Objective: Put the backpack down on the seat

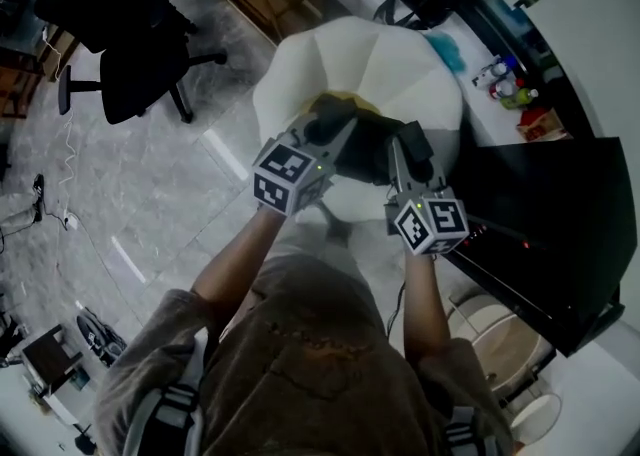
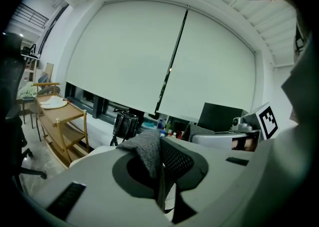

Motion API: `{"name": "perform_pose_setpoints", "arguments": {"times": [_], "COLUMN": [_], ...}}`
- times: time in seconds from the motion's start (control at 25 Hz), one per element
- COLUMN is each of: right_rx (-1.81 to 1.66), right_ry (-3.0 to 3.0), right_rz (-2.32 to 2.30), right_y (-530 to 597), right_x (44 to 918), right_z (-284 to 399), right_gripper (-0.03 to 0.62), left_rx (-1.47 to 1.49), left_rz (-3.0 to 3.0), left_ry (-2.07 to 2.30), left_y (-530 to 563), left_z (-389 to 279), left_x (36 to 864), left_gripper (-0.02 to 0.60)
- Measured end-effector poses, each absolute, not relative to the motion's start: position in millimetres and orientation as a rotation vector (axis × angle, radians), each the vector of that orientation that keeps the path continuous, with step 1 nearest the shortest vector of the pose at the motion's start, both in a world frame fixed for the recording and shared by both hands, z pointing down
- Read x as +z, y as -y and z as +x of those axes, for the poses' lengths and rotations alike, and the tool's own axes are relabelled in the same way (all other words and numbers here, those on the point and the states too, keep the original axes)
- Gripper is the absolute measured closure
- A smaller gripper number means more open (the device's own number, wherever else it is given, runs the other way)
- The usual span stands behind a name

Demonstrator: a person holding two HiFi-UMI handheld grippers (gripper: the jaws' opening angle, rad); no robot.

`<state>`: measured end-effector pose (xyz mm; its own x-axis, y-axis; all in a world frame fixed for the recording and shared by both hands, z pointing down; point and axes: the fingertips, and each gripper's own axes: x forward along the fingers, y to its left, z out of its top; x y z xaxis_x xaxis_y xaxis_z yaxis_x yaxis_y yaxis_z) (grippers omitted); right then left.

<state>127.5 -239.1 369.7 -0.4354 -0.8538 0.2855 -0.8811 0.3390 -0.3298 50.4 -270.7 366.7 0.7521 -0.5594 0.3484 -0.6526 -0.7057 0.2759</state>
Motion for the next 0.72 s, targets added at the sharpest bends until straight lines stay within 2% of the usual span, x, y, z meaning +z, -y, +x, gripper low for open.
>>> {"name": "perform_pose_setpoints", "arguments": {"times": [0.72], "right_rx": [0.749], "right_ry": [2.425], "right_rz": [1.715], "right_y": [327], "right_x": [446], "right_z": [143], "right_gripper": [0.559], "left_rx": [0.387], "left_rz": [2.548], "left_ry": [0.823], "left_y": [365], "left_z": [68], "left_x": [446], "left_gripper": [0.549]}}
